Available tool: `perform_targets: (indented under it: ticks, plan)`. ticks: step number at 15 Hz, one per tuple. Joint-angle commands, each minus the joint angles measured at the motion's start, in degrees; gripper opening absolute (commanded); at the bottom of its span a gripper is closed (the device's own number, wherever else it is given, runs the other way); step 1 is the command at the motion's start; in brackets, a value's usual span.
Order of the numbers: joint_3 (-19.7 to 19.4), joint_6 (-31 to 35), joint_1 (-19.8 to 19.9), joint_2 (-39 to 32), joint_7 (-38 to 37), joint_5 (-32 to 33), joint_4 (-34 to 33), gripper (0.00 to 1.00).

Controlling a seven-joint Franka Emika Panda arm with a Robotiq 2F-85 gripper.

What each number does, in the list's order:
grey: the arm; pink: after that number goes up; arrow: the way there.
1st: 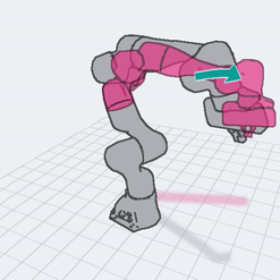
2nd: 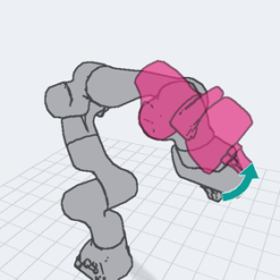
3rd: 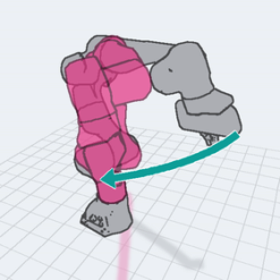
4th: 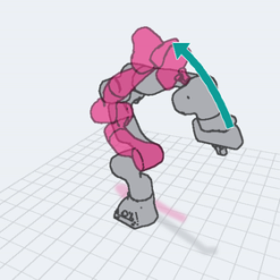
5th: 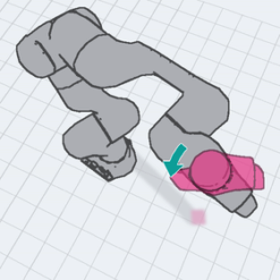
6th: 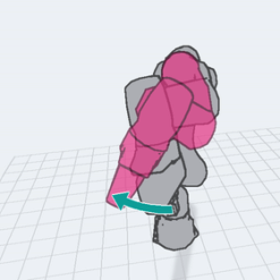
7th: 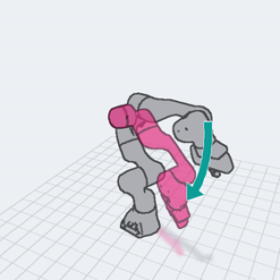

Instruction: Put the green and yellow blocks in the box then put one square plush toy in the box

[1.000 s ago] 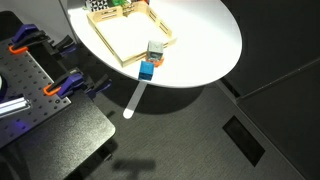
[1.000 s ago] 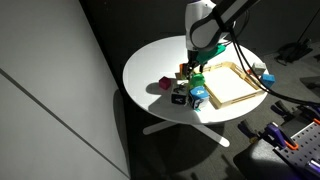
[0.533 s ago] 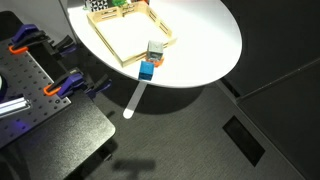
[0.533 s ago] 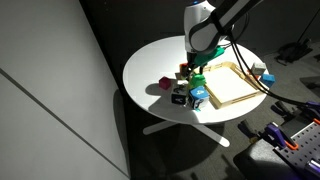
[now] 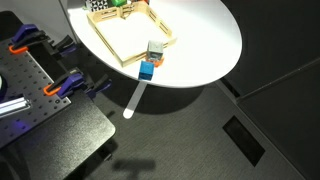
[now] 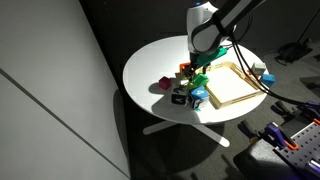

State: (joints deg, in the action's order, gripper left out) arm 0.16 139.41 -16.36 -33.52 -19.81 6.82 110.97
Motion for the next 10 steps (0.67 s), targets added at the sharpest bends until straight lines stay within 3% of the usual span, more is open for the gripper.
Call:
perform_targets:
  ticks: [1, 2, 3, 4, 7, 10]
  plan:
    - [-0.93, 0.16, -0.43, -0.08, -1.36, 1.04, 0.84, 1.00]
    - [-1.08, 0.11, -0.38, -0.05, -1.29, 1.07, 1.03, 1.00]
    - [-1.21, -0.07, -0.33, -0.05, -0.99, 1.22, 1.22, 0.75]
    - [-1.26, -0.13, -0.27, -0.10, -0.86, 1.19, 1.36, 0.72]
    - [-1.34, -0.47, 0.11, 0.14, -0.27, 0.97, 1.77, 0.49]
    - [-1.50, -0.70, 0.37, 0.97, 0.00, 0.99, 2.03, 0.37]
